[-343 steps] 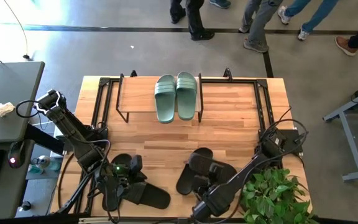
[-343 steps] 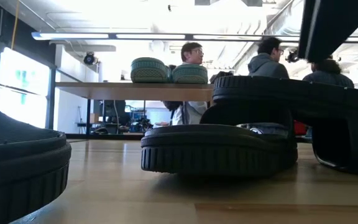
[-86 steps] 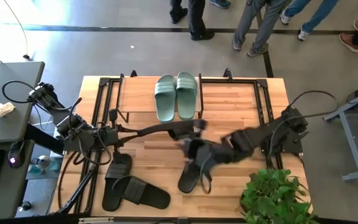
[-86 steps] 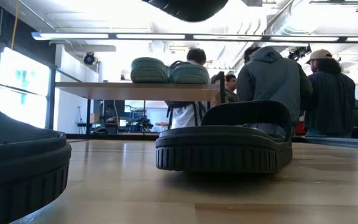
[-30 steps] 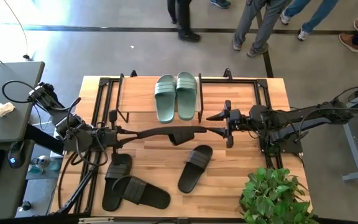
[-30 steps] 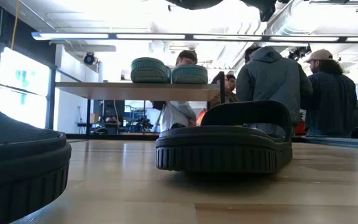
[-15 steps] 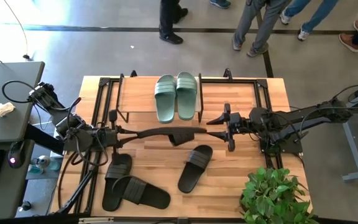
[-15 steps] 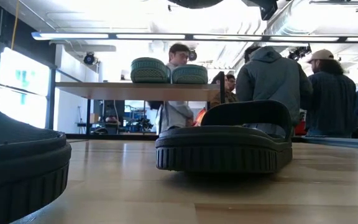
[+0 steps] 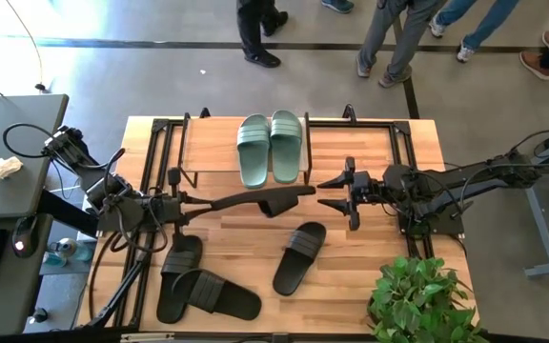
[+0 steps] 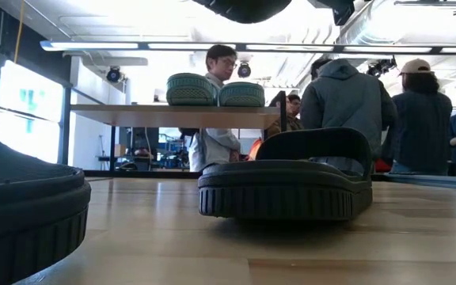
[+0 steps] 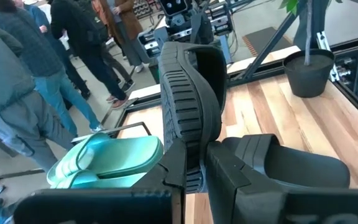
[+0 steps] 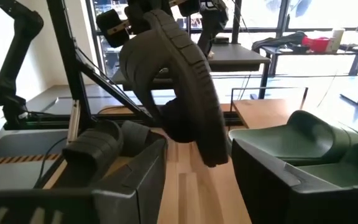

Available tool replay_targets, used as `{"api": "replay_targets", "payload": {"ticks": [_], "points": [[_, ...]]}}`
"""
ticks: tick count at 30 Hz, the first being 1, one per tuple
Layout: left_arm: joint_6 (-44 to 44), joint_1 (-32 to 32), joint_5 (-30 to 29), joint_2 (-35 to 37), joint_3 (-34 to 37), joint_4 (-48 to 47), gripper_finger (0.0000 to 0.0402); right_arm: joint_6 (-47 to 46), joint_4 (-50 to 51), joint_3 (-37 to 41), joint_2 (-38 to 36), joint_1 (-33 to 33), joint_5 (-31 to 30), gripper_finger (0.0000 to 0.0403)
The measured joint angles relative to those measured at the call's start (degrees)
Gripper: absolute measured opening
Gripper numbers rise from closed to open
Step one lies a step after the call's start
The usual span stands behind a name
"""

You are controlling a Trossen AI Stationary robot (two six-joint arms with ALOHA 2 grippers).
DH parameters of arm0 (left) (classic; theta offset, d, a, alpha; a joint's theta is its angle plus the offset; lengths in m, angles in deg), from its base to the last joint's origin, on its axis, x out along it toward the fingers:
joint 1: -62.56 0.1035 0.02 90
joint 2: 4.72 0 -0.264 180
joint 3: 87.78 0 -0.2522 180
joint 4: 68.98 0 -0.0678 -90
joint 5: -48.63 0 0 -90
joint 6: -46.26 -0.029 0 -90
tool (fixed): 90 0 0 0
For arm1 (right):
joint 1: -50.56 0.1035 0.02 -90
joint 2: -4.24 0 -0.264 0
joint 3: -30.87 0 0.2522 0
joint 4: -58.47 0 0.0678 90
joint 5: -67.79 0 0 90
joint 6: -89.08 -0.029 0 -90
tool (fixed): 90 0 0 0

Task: Pick and place slides into the shelf
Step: Put the black slide under the shelf

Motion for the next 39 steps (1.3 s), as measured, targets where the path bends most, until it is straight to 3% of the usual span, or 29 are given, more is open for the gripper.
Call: {"api": "replay_targets", "payload": {"ticks": [23,27,34,39], "points": [[0.04,-0.02,0.75,0.0,0.0,0.46,0.0019,2.55,-10.96,0.0,5.79,-1.0,0.71,0.0166],[0.1,-0.04,0.99,-0.2,0.0,0.59,0.0019,2.58,-12.82,0.0,5.79,-1.85,1.03,0.013],[-0.12,-0.07,1.95,-0.17,0.0,0.56,0.0019,1.79,-12.73,0.0,5.79,-3.32,3.6,0.0019],[-2.07,-0.04,1.92,-0.17,0.0,0.14,0.003,1.03,-12.76,0.0,5.79,-3.41,2.14,0.0016]]}}
